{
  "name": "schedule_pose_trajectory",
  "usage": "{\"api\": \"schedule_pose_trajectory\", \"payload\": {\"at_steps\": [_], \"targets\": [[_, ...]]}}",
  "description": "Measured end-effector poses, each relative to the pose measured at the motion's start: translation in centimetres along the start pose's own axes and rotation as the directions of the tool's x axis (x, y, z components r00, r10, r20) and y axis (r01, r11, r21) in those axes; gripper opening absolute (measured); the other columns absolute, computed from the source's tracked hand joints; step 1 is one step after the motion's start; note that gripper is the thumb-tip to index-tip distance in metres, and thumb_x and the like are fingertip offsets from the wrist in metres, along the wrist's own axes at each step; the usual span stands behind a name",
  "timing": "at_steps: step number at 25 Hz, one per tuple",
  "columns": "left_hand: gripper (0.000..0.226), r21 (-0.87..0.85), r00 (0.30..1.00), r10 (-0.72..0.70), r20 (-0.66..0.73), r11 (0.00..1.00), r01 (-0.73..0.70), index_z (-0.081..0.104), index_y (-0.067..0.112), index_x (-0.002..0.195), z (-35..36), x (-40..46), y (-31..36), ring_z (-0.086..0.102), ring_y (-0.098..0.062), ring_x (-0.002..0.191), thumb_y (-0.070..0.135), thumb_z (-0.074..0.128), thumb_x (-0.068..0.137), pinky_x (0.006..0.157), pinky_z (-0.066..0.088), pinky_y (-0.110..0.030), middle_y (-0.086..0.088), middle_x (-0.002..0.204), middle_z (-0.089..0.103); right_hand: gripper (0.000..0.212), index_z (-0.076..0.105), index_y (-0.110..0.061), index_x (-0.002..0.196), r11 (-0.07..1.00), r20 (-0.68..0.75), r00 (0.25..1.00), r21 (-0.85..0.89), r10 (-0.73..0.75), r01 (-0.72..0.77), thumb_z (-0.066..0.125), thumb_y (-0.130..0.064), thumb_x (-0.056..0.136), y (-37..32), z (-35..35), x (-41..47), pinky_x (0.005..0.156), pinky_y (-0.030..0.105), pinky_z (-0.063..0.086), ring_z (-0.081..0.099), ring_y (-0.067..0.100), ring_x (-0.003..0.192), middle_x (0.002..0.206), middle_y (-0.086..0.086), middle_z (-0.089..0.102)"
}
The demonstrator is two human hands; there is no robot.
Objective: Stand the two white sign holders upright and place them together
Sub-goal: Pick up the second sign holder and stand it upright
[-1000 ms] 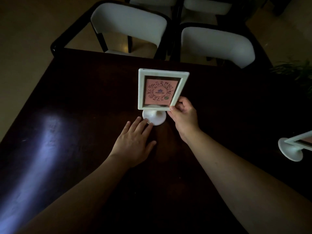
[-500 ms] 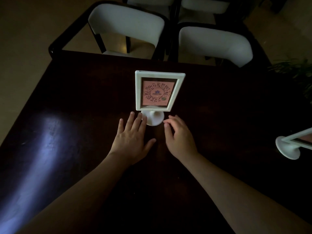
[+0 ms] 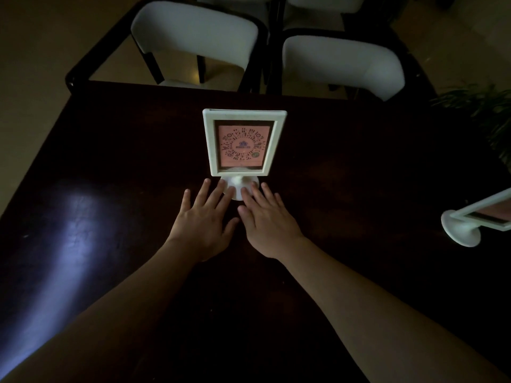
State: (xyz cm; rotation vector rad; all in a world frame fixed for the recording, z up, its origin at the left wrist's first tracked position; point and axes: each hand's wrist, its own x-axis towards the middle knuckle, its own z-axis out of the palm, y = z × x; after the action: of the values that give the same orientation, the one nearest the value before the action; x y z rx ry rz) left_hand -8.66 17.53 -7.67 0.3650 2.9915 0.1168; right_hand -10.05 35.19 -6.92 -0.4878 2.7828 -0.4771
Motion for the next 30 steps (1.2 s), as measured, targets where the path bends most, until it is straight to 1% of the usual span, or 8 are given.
{"api": "schedule_pose_trajectory", "payload": {"at_steps": [3, 7, 11, 21, 30], "targets": [[0.070, -0.010, 1.000, 0.012, 0.005, 1.000, -0.012, -0.001, 0.027, 0.159, 0.1, 0.0, 0.2, -0.009, -0.025, 0.153, 0.053, 0.014, 0.095, 0.121, 0.006, -0.056, 0.001, 0.168, -0.003, 0.059, 0.007, -0.026, 0.159, 1.000, 0.001, 1.000, 0.018, 0.008, -0.008, 0.009, -0.047, 0.105, 0.3, 0.0, -0.5, 0.123, 0.042, -0.005, -0.013, 0.015, 0.152, 0.169, -0.002, -0.002], [0.067, -0.026, 0.999, 0.035, 0.026, 0.999, -0.034, -0.004, 0.029, 0.158, 0.1, -0.1, 1.5, -0.011, -0.024, 0.152, 0.047, 0.017, 0.097, 0.122, 0.005, -0.055, 0.002, 0.168, -0.008, 0.058, 0.006, -0.026, 0.159, 0.999, -0.021, 0.999, 0.029, 0.030, -0.030, 0.009, -0.047, 0.105, 1.2, 0.2, -2.0, 0.123, 0.041, -0.006, -0.014, 0.014, 0.152, 0.168, -0.003, -0.005], [0.067, -0.014, 0.997, 0.069, 0.042, 0.998, -0.068, -0.005, 0.029, 0.158, 0.2, 0.0, 3.7, -0.010, -0.025, 0.153, 0.047, 0.015, 0.097, 0.121, 0.005, -0.055, 0.002, 0.168, -0.009, 0.060, 0.006, -0.025, 0.159, 0.997, -0.046, 0.997, 0.045, 0.067, -0.065, 0.008, -0.049, 0.104, 2.7, 0.4, -4.0, 0.123, 0.041, -0.005, -0.015, 0.014, 0.152, 0.168, -0.002, -0.006], [0.066, -0.008, 0.976, 0.207, 0.073, 0.978, -0.207, -0.003, 0.028, 0.159, 0.3, 0.5, 10.3, -0.012, -0.025, 0.152, 0.046, 0.022, 0.101, 0.122, 0.002, -0.054, 0.002, 0.167, -0.008, 0.062, 0.007, -0.028, 0.158, 0.982, -0.085, 0.979, 0.068, 0.183, -0.178, 0.006, -0.053, 0.102, 7.6, 0.1, -9.4, 0.123, 0.040, -0.005, -0.012, 0.014, 0.152, 0.168, -0.003, -0.005], [0.067, 0.007, 0.948, 0.306, 0.086, 0.951, -0.308, -0.005, 0.029, 0.158, 1.4, 1.6, 17.6, -0.013, -0.025, 0.152, 0.049, 0.018, 0.098, 0.121, 0.001, -0.053, 0.002, 0.168, -0.008, 0.063, 0.007, -0.028, 0.158, 0.965, -0.105, 0.960, 0.063, 0.260, -0.254, 0.005, -0.054, 0.101, 13.5, -1.1, -14.4, 0.122, 0.040, -0.007, -0.011, 0.016, 0.153, 0.168, -0.002, -0.005]]}}
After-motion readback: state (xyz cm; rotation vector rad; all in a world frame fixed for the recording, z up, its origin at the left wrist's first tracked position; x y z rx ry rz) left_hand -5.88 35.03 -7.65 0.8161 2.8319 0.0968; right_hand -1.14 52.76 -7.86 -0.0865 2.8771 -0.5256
